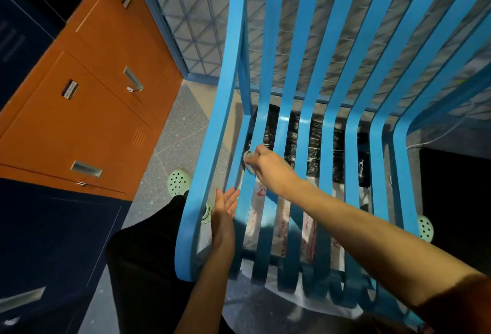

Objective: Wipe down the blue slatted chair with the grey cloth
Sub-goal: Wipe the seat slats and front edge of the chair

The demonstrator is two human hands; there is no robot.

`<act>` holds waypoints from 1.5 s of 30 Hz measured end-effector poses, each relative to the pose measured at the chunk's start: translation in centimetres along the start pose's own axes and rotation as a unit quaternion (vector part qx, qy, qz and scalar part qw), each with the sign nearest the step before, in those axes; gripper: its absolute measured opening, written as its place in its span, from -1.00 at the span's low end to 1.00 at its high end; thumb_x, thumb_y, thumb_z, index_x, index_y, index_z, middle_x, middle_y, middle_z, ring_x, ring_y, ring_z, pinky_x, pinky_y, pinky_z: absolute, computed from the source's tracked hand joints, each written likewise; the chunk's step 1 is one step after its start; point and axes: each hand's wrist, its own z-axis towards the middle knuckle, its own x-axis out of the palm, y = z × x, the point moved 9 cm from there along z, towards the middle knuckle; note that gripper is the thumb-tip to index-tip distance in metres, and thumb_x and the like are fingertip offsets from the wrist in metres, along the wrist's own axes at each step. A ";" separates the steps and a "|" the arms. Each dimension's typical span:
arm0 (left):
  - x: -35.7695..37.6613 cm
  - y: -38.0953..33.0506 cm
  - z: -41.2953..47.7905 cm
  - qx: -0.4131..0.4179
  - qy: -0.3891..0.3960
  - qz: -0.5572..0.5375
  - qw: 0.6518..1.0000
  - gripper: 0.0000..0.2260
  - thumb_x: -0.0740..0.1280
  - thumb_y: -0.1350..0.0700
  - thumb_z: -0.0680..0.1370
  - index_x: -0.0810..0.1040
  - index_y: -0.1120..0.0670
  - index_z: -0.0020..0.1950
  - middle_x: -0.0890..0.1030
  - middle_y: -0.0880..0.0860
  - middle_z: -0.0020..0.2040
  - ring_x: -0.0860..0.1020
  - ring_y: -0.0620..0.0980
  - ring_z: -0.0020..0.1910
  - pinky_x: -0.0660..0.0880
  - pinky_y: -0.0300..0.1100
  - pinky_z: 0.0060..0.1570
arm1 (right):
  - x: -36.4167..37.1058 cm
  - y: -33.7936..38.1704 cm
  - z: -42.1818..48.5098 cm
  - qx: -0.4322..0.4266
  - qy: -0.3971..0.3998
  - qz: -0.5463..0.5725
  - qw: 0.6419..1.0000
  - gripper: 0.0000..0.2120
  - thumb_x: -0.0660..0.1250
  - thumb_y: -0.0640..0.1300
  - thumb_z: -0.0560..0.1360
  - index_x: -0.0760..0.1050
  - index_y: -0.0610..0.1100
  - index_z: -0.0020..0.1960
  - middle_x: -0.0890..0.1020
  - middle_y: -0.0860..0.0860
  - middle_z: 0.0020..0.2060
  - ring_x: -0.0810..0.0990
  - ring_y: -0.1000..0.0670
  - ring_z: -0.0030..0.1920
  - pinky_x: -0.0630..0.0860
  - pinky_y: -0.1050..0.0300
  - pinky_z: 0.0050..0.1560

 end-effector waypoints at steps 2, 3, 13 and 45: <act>-0.2 -0.4 0.1 0.004 -0.008 -0.015 1.000 -0.49 -0.10 -0.08 0.70 0.38 0.21 0.43 0.47 0.17 0.39 0.42 0.10 0.39 0.24 -0.06 0.45 | 0.7 2.4 -2.2 -0.037 0.015 0.046 0.998 -0.85 0.22 -0.17 0.59 0.51 -0.16 0.10 0.45 -0.07 -0.09 0.43 -0.01 -0.17 0.48 -0.14 -0.05; -0.3 -0.5 0.3 0.004 -0.014 -0.028 0.999 -0.50 -0.08 -0.08 0.70 0.39 0.21 0.42 0.47 0.17 0.39 0.43 0.11 0.38 0.26 -0.04 0.44 | 1.8 4.0 -4.0 -0.072 0.036 0.043 0.996 -0.85 0.20 -0.14 0.61 0.49 -0.13 0.12 0.45 -0.05 -0.07 0.45 -0.01 -0.13 0.48 -0.12 -0.03; -0.5 -0.8 0.6 0.002 -0.020 -0.050 0.999 -0.47 -0.06 -0.09 0.69 0.40 0.25 0.41 0.50 0.20 0.36 0.47 0.11 0.35 0.28 -0.02 0.43 | 4.2 4.9 -7.9 -0.136 0.029 0.031 0.990 -0.70 0.19 -0.14 0.63 0.42 -0.02 0.35 0.48 -0.05 0.00 0.48 0.01 -0.06 0.46 0.17 -0.08; -0.3 -0.6 -0.2 -0.002 -0.004 0.001 1.000 -0.47 -0.09 -0.09 0.69 0.38 0.24 0.43 0.44 0.18 0.41 0.39 0.10 0.42 0.22 -0.10 0.42 | 0.9 1.2 -2.8 -0.011 -0.014 0.000 1.000 -0.74 0.25 -0.14 0.61 0.57 -0.04 0.26 0.38 -0.05 -0.12 0.48 -0.11 -0.16 0.49 -0.07 -0.17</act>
